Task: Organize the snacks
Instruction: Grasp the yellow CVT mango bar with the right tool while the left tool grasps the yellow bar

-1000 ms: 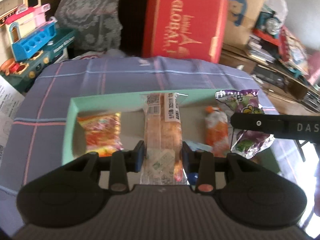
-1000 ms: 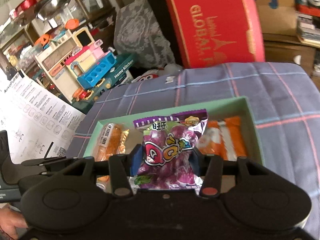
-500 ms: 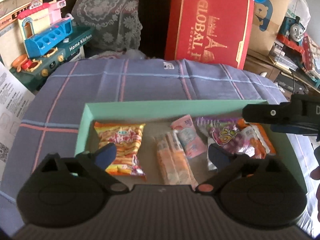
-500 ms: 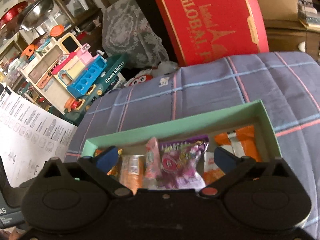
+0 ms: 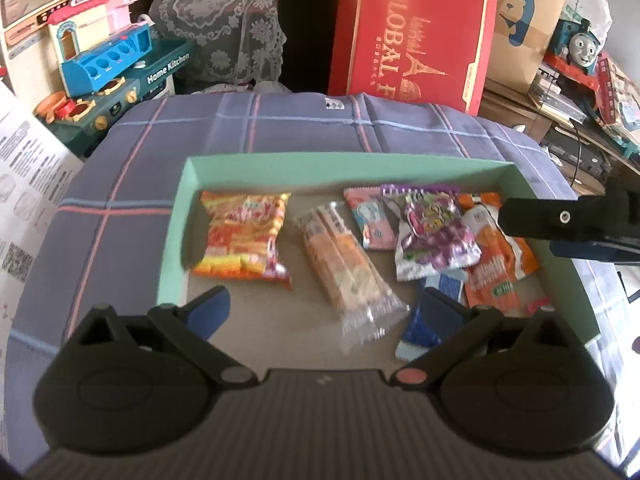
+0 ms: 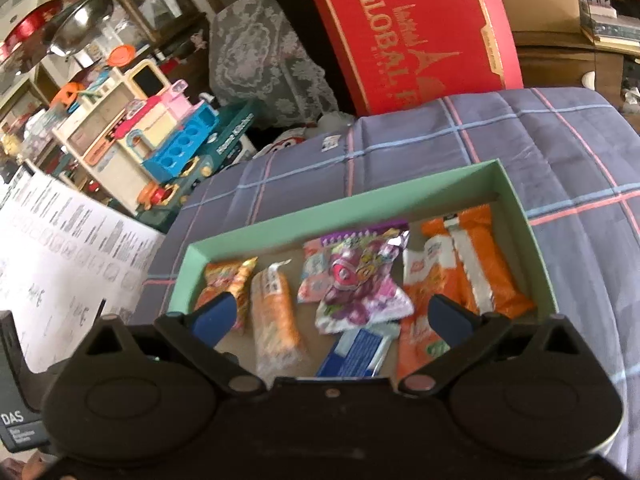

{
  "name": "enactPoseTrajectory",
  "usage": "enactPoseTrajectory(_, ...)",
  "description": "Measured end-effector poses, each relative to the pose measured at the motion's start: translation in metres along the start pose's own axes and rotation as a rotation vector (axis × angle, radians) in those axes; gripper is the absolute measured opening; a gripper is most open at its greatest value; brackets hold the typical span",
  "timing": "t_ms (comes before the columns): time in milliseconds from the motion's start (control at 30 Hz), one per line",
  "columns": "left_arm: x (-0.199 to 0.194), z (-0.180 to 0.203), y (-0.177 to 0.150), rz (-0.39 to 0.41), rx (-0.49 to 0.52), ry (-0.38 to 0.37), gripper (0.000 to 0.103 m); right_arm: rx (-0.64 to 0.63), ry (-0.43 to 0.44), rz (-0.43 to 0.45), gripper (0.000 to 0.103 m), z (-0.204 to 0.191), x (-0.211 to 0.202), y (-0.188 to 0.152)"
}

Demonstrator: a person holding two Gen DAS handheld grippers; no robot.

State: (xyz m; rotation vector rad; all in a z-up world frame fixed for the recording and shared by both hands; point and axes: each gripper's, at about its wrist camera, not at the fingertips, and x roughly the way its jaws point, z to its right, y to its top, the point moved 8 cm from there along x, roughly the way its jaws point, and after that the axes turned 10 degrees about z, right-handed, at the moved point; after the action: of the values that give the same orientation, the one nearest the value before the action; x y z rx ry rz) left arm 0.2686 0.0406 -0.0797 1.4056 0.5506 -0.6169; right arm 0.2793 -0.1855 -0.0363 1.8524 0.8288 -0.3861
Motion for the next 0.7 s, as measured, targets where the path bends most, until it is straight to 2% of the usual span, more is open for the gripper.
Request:
enactPoseTrajectory(300,-0.048,-0.017,-0.037,0.003,0.006,0.022,0.103,-0.028,0.032,-0.034,0.103,-0.019,-0.033,-0.036)
enactPoseTrajectory(700,-0.102,-0.067,-0.107,-0.013,-0.022,0.108,0.103,-0.020,0.087,-0.159,0.103,-0.037,-0.052,-0.116)
